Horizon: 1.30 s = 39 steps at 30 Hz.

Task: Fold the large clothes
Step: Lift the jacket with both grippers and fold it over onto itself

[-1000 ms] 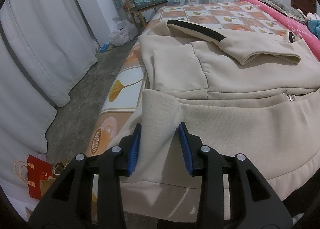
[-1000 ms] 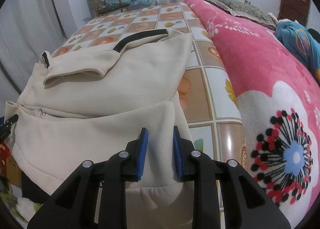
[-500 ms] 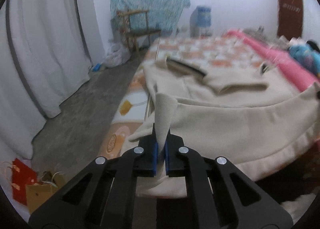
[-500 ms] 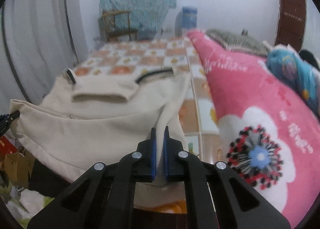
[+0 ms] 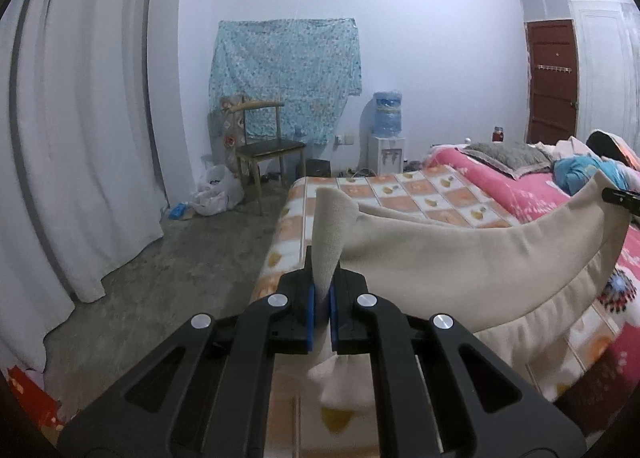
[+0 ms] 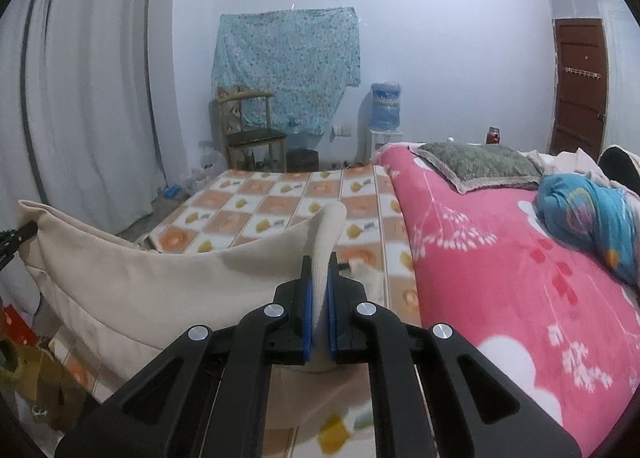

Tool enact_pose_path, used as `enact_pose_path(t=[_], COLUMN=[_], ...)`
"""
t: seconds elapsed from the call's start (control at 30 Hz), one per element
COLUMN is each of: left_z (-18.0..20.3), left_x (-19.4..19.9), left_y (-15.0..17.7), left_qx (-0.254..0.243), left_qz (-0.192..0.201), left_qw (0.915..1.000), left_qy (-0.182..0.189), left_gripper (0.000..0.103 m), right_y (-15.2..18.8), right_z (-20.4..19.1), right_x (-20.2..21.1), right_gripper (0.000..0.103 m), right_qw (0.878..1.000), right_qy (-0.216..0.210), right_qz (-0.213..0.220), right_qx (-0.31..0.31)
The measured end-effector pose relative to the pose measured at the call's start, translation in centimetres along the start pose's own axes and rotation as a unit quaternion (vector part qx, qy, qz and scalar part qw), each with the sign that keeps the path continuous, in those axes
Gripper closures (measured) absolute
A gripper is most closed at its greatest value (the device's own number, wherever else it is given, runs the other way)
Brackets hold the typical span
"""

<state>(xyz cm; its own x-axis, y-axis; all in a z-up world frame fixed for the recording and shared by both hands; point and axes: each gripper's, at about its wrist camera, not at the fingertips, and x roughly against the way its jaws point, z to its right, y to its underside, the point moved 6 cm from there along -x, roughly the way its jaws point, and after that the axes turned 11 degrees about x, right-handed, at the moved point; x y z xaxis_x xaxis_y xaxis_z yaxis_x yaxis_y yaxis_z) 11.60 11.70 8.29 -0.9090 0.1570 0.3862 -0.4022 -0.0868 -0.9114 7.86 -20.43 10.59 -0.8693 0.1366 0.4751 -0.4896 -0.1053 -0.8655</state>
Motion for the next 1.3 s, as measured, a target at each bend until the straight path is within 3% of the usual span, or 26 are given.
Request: enact_pose_path(t=[0.3, 0.6, 0.77, 1.0, 1.13, 1.2, 1.23, 1.27, 1.3], left_z=[0.5, -0.2, -1.3, -1.4, -2.0, -2.7, -3.0, -3.6, -4.2], left_x=[-12.2, -22.4, -24.6, -26.1, -26.6, -26.8, -27.2, -27.2, -27.0], left_y=[-2.7, 1.1, 3.3, 5.1, 5.5, 5.5, 5.3, 5.2, 5.1], left_qx=[-0.013, -0.015, -0.005, -0.015, -0.005, 0.009, 0.023, 0.039, 0.055], left_qz=[-0.032, -0.112, -0.145, -0.165, -0.184, -0.193, -0.197, -0.199, -0.201], left_qw=[0.9994, 0.9925, 0.9876, 0.9833, 0.9794, 0.9768, 0.9754, 0.9739, 0.9722], left_qy=[-0.009, -0.047, -0.060, -0.074, -0.083, -0.092, -0.096, -0.102, -0.107], left_gripper=[0.098, 0.098, 0.098, 0.097, 0.089, 0.080, 0.072, 0.062, 0.059], right_y=[-3.3, -0.9, 2.2, 4.8, 5.7, 5.9, 6.0, 6.0, 6.0], right_z=[2.0, 2.5, 3.1, 3.7, 4.6, 5.0, 5.4, 5.9, 6.4], right_x=[-8.7, -19.5, -23.9, -25.8, -26.6, -26.6, -26.4, -26.1, -25.8], right_gripper=[0.097, 0.097, 0.097, 0.096, 0.082, 0.071, 0.060, 0.054, 0.053], right_qw=[1.000, 0.996, 0.988, 0.982, 0.976, 0.975, 0.974, 0.973, 0.973], right_qy=[-0.004, -0.035, -0.056, -0.059, -0.060, -0.055, -0.042, -0.030, -0.018], right_qz=[-0.008, -0.079, -0.128, -0.158, -0.177, -0.181, -0.184, -0.184, -0.183], right_qx=[-0.006, -0.031, -0.064, -0.083, -0.111, -0.121, -0.127, -0.133, -0.141])
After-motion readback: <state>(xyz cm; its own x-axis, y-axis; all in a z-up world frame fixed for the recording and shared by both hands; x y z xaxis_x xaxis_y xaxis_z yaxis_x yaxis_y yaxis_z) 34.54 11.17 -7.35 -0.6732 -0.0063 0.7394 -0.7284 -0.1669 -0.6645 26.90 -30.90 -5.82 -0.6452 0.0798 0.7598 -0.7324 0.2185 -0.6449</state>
